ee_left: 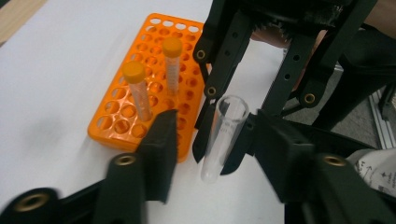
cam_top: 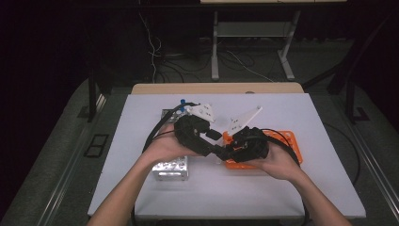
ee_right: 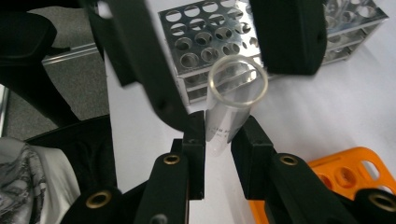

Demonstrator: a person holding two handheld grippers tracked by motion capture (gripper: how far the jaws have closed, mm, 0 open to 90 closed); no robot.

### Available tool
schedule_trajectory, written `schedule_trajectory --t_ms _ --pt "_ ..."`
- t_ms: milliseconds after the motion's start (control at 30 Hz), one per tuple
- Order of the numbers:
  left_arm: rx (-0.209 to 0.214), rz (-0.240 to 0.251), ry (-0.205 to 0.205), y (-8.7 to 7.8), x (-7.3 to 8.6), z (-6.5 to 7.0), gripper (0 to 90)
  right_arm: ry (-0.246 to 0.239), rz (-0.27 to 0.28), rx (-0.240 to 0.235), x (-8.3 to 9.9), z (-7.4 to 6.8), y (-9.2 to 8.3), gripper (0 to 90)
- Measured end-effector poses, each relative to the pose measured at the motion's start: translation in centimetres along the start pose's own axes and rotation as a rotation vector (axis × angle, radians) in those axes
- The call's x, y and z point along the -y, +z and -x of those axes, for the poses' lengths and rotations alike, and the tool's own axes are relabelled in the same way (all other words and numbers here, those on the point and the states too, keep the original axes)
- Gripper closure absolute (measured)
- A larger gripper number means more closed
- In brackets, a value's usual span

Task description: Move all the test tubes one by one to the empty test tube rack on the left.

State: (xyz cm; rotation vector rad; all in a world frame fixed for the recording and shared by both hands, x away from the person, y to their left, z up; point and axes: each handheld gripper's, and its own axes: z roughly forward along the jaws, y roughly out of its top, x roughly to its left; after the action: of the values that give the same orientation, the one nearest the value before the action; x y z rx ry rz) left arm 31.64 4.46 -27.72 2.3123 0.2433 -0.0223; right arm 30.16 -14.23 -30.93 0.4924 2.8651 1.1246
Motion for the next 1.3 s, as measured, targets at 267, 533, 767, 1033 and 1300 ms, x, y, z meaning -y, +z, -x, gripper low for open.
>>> schedule_trajectory --t_ms 267,533,767,1033,1300 --pt "0.02 0.001 0.022 0.2 0.2 0.1 73.3 0.002 0.002 -0.014 -0.1 0.0 0.3 75.0" --pt "0.012 -0.014 0.03 0.0 0.3 0.0 74.5 0.027 0.012 -0.029 0.1 0.1 0.5 70.8" --pt "-0.006 0.007 0.01 -0.9 0.6 -0.4 74.5 0.046 0.045 -0.012 0.5 0.4 -0.7 60.8" --pt "-0.039 0.019 -0.016 -2.0 0.9 -1.1 74.6 0.063 0.082 0.015 1.2 0.7 -2.5 48.8" --pt "-0.077 0.02 -0.031 -3.2 0.8 -1.8 74.6 0.092 0.093 0.05 2.0 1.0 -4.0 37.5"
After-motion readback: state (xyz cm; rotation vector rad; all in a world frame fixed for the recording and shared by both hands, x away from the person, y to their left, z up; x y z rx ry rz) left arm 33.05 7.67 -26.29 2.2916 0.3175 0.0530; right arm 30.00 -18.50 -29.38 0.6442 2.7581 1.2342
